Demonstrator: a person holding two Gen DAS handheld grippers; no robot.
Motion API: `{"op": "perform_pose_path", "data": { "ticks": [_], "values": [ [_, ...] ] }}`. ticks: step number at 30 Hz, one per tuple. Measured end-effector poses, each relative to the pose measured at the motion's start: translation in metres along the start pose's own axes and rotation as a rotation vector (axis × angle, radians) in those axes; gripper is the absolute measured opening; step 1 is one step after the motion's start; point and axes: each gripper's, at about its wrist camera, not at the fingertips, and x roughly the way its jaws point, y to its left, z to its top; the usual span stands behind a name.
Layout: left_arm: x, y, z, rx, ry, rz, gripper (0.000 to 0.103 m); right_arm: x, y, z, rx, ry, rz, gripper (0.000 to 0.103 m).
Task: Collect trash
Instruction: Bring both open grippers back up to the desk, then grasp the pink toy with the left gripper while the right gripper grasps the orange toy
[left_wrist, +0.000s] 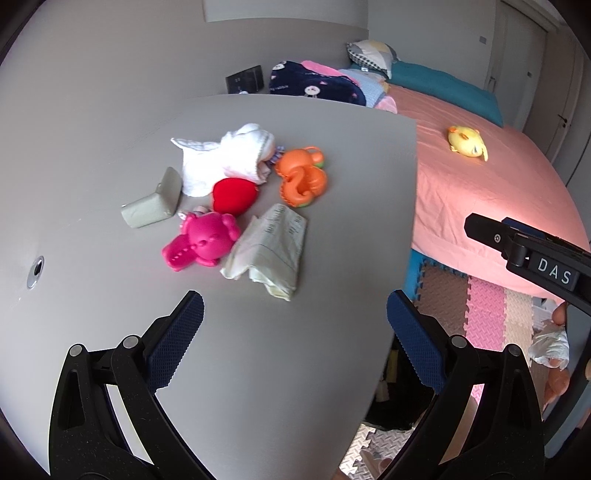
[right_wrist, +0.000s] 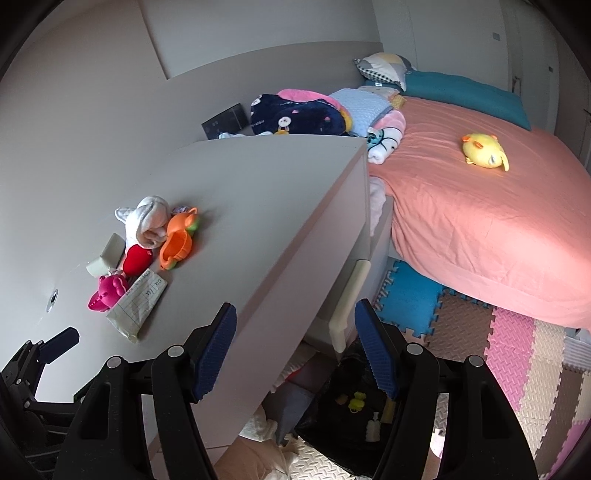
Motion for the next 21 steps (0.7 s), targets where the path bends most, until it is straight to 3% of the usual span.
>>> {"op": "perform_pose_path", "data": {
  "ticks": [15, 21],
  "values": [
    [0.016, 0.041, 0.022, -0.072, -0.011, 0.038, 0.096, 0.03, 0.036, 0.02, -0.066, 0.033, 0.044, 0.069],
    [0.036, 0.059, 0.031, -0.15, 0.021, 0.037, 0.096, 0.044, 0.043, 0.028, -0.081, 0.044, 0.051, 0.069]
  ]
}}
